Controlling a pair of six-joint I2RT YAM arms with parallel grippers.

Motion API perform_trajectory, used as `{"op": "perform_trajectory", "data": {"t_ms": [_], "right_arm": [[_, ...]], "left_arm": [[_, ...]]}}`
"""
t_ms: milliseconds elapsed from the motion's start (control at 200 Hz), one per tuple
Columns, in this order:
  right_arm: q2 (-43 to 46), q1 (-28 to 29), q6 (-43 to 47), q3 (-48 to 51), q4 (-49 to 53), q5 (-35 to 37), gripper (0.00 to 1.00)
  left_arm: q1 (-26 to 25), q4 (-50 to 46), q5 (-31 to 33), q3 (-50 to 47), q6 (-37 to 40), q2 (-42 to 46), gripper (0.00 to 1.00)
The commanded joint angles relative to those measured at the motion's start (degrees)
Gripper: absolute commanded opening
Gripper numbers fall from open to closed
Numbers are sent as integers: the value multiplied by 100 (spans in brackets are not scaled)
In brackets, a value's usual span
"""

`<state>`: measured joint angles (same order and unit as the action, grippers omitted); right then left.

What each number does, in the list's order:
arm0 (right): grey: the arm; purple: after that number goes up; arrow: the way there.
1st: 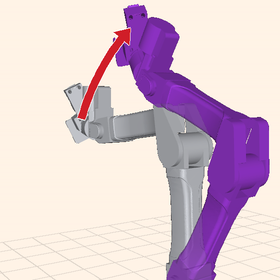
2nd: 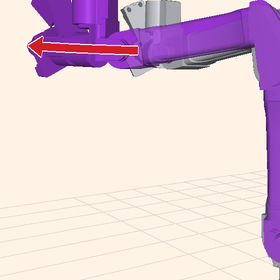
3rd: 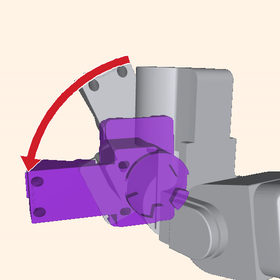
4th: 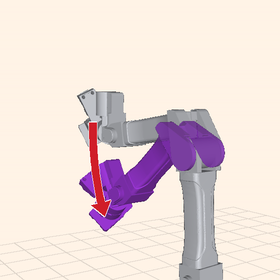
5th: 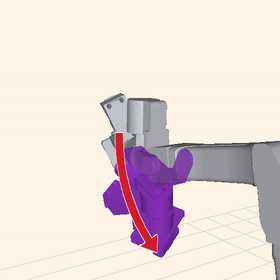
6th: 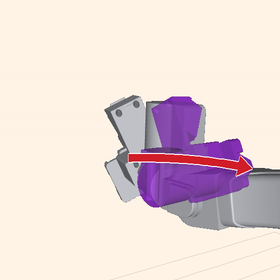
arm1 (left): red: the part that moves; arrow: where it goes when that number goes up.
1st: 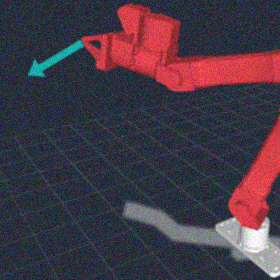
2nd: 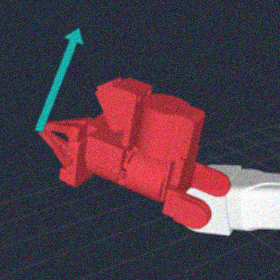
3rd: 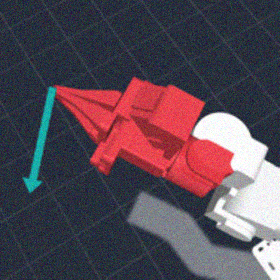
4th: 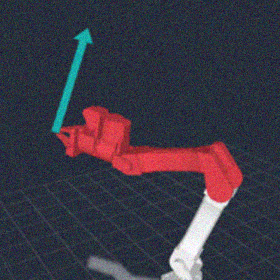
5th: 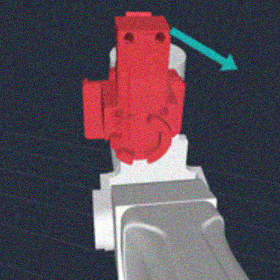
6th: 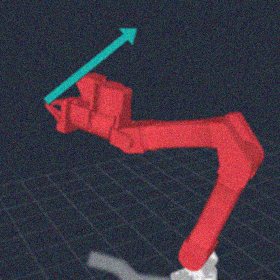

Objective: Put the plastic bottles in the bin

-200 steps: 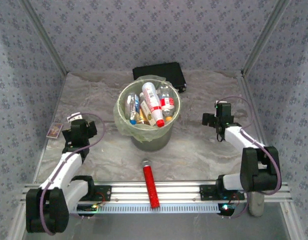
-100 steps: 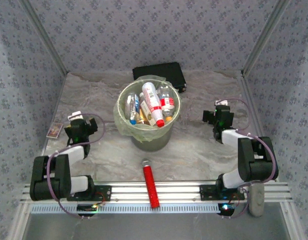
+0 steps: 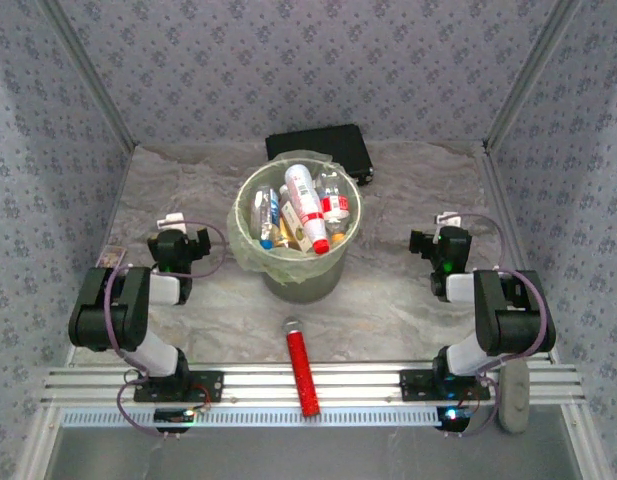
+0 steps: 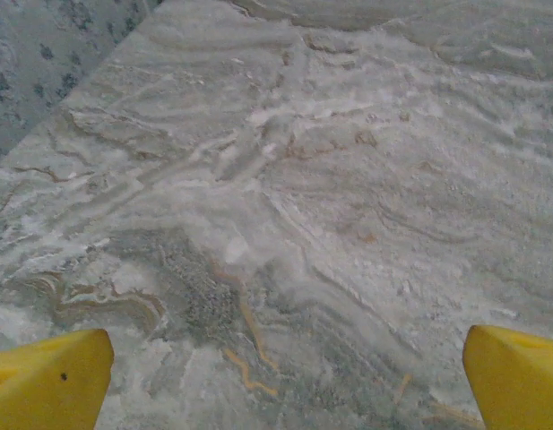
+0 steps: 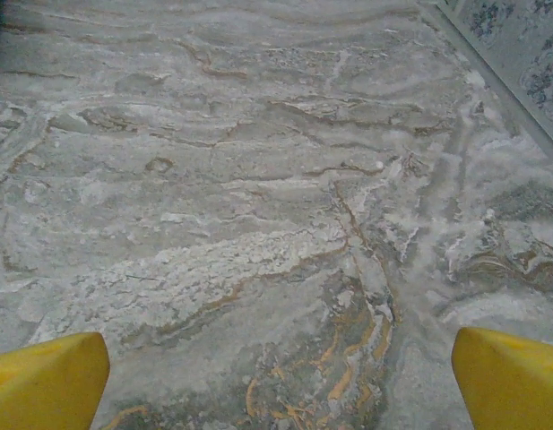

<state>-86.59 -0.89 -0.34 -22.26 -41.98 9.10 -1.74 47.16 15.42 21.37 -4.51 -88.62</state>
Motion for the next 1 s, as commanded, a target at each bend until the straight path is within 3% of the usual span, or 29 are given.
{"op": "perform_trajectory", "data": {"t_ms": [0,994], "right_arm": [[-31,-21,65,1,-391,-161,100],[-53,9,104,-8,-424,-120,100]], "left_arm": [[42,386,11,73,107,8,100],[33,219,7,98,94,61,100]]}}
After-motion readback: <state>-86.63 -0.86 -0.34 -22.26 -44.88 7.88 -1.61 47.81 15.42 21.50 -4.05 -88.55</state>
